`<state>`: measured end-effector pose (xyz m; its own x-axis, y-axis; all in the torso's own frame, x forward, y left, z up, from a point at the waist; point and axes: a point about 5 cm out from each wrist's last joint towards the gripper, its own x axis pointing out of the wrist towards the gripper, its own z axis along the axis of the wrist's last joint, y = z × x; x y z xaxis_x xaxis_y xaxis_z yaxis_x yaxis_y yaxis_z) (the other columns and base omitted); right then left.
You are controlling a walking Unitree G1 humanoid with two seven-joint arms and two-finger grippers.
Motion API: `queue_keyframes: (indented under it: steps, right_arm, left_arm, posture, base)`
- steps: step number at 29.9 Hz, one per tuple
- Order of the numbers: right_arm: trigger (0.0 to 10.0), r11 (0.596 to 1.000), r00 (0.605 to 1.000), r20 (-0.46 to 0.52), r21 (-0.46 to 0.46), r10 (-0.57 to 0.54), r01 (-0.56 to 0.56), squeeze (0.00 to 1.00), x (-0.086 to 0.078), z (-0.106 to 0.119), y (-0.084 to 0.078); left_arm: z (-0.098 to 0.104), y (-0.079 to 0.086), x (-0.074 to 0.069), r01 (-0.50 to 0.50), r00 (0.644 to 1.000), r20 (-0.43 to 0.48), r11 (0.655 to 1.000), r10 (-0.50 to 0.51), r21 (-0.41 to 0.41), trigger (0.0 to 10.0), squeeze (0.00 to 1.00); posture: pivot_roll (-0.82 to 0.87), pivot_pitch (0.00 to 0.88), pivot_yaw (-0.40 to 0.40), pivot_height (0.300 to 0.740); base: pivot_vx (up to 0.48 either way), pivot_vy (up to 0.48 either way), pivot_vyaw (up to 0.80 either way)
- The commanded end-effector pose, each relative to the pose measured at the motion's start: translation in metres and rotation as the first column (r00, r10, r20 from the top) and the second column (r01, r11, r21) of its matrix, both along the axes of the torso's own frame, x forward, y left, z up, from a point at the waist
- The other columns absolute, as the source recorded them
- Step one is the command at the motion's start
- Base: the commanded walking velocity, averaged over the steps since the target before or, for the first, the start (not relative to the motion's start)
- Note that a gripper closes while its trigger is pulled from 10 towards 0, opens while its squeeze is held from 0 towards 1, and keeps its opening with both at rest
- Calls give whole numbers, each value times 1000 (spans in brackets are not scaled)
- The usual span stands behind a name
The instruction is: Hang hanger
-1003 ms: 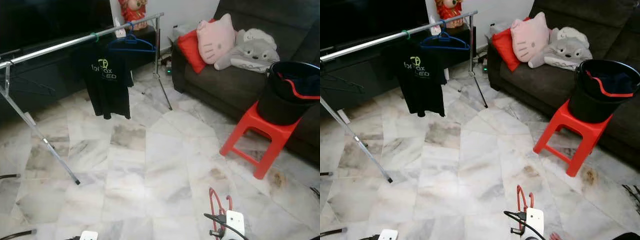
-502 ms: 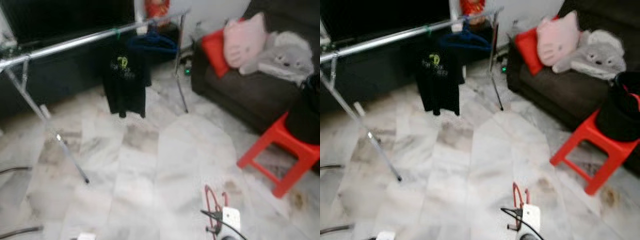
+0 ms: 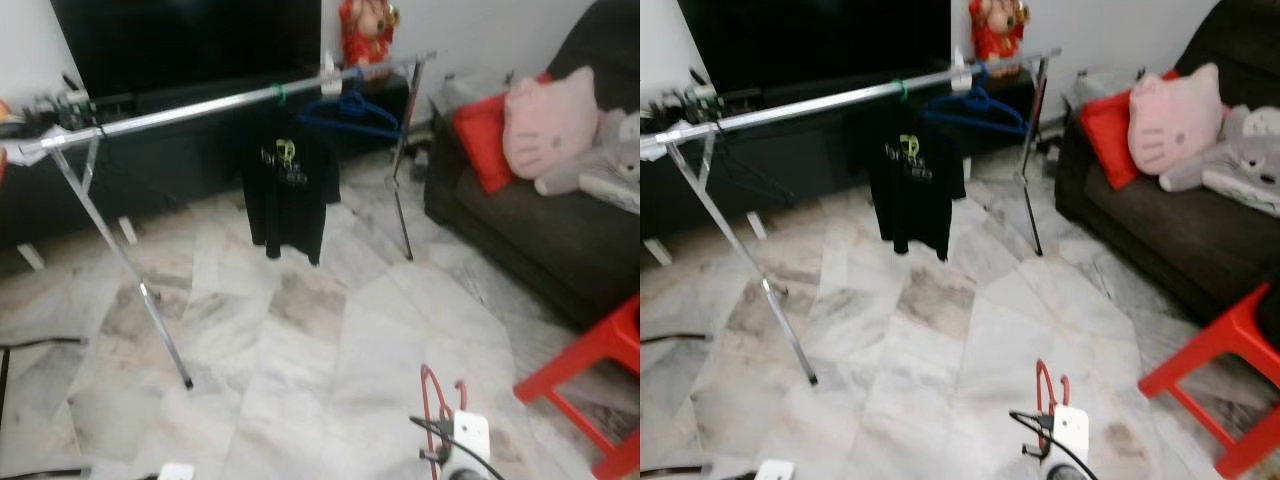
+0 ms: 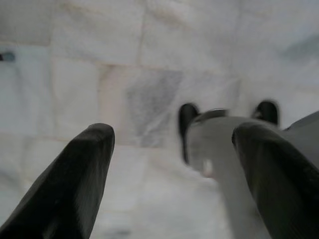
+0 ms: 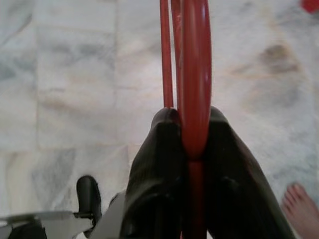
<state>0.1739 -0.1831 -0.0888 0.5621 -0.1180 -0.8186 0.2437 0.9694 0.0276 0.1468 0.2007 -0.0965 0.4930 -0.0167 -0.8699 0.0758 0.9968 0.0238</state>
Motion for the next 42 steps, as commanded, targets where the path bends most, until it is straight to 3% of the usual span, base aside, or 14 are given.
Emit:
queue_keyframes:
  steps: [1,8,18,27,42]
  right_arm:
    - [10000,1000,1000,3,23,4,-4,0,3,1,6]
    - [10000,1000,1000,6,28,9,-9,0,3,1,6]
    - [10000,999,999,11,40,36,-36,0,3,1,8]
    - [10000,998,999,14,44,43,-43,0,1,0,7]
    - [10000,994,995,42,51,94,-96,0,2,1,8]
  left_arm:
    - [-1,8,-7,-5,1000,-26,1000,6,23,10000,0]
    - [-2,5,-5,-6,1000,-27,1000,6,20,10000,0]
    - [-1,7,-3,-9,1000,-25,1000,10,21,10000,0]
    - [-2,6,-7,-6,1000,-27,1000,7,17,10000,0]
    - [-2,3,-5,0,1000,-20,1000,1,12,10000,0]
  posture:
    - [7,0,0,740]
    - [2,0,-3,740]
    - [7,0,-6,740]
    - [9,0,-8,740]
    - [5,0,-10,740]
  base:
    - [401,0,800]
    - [399,0,800]
    - [400,0,0]
    - [404,0,776]
    - [402,0,150]
